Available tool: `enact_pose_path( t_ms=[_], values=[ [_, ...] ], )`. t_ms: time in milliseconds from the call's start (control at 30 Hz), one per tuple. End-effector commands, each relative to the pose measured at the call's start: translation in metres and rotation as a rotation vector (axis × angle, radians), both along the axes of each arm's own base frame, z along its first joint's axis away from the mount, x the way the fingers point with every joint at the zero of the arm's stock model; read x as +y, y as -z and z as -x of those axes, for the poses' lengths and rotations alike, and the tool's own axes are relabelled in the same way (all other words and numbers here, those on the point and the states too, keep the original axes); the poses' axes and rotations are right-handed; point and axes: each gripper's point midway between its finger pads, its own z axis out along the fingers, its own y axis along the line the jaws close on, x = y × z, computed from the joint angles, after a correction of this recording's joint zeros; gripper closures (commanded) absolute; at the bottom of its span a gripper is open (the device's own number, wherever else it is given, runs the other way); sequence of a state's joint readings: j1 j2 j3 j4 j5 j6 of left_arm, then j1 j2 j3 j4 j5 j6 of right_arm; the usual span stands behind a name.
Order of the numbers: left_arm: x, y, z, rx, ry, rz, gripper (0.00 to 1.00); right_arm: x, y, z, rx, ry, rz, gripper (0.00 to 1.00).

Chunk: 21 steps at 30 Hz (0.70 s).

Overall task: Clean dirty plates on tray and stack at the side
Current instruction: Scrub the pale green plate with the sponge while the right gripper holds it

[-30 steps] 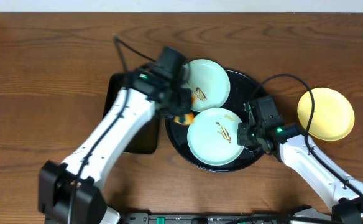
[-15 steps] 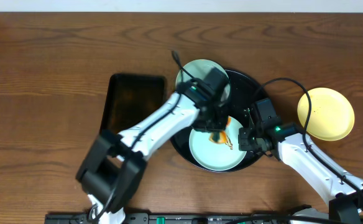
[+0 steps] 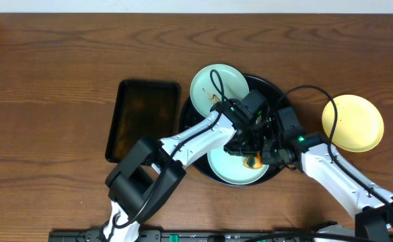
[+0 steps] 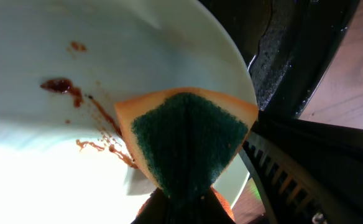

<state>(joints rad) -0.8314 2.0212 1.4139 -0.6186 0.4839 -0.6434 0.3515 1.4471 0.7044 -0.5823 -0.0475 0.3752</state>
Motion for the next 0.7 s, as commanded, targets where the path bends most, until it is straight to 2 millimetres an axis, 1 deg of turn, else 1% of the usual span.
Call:
enact_pose_path(
  t_ms=[0, 133, 233, 367, 500, 667],
  values=[
    [0.0078, 0.0217, 0.0004, 0.005, -0.026, -0.073, 0.92, 0.0026, -0.0004, 0.0017, 0.007, -0.011, -0.010, 0.99],
    [0.0087, 0.0251, 0.0008, 0.011, -0.029, -0.081, 0.92, 0.0020, 0.0000, 0.0033, 0.014, -0.011, -0.007, 0.99],
    [0.0068, 0.0239, 0.0047, 0.051, -0.061, -0.074, 0.92, 0.0020, 0.0001, 0.0035, 0.014, -0.011, -0.007, 0.99],
    [0.0066, 0.0238, 0.0049, 0.069, -0.096, -0.079, 0.93, 0.0014, 0.0004, 0.0048, 0.020, -0.008, -0.005, 0.99],
    [0.0087, 0.0243, 0.0029, 0.092, -0.158, -0.095, 0.93, 0.0008, 0.0006, 0.0050, 0.025, 0.028, -0.009, 0.99],
    [0.0083, 0.0244, 0.0025, 0.119, -0.216, -0.103, 0.93, 0.0009, 0.0005, 0.0049, 0.038, 0.119, -0.028, 0.99]
  ],
)
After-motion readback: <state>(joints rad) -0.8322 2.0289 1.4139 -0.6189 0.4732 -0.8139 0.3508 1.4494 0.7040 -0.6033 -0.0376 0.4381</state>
